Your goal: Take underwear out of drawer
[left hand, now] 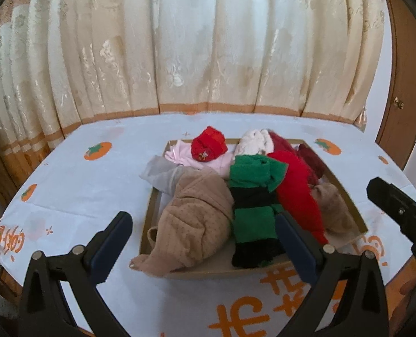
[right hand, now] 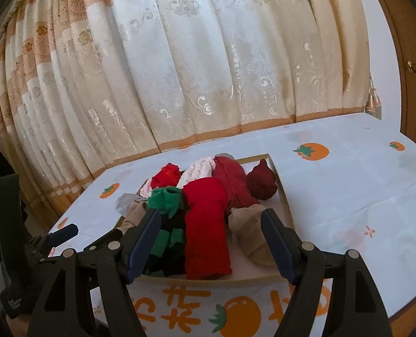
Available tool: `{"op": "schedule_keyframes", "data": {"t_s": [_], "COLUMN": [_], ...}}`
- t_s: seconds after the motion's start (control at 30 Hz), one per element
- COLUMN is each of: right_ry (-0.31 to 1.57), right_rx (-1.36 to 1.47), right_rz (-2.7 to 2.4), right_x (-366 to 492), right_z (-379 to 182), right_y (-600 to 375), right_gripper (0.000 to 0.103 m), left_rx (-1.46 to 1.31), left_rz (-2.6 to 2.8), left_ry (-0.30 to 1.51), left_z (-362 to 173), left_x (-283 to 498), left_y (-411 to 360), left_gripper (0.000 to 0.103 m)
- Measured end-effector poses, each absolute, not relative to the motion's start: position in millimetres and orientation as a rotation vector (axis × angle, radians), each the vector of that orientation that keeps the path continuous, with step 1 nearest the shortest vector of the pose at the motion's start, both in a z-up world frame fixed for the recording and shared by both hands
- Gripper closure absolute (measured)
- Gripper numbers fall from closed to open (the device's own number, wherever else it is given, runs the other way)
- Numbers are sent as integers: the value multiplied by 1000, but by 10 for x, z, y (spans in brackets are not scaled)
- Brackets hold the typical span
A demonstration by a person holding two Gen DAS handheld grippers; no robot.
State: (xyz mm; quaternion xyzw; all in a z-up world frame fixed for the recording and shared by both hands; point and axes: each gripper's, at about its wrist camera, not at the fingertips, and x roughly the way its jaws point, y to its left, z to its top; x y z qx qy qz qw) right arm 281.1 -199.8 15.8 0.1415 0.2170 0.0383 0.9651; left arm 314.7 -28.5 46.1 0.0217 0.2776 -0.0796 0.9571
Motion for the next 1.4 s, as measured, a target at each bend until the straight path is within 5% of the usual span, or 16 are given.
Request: {"op": "schedule_keyframes", "data": {"t_s": [1.4], "right_ry": [282], "right_rx": [314], "right_rz": [89], "right_x": [1152], "right_z": [194], "right_y": [-1899], "right_gripper": [27], "left_rx": [1], "left_rz": [-152], "left_ry": [407], "left_z": [497], "left_x": [1479], "left_y": [-80], "left_gripper": [0]}}
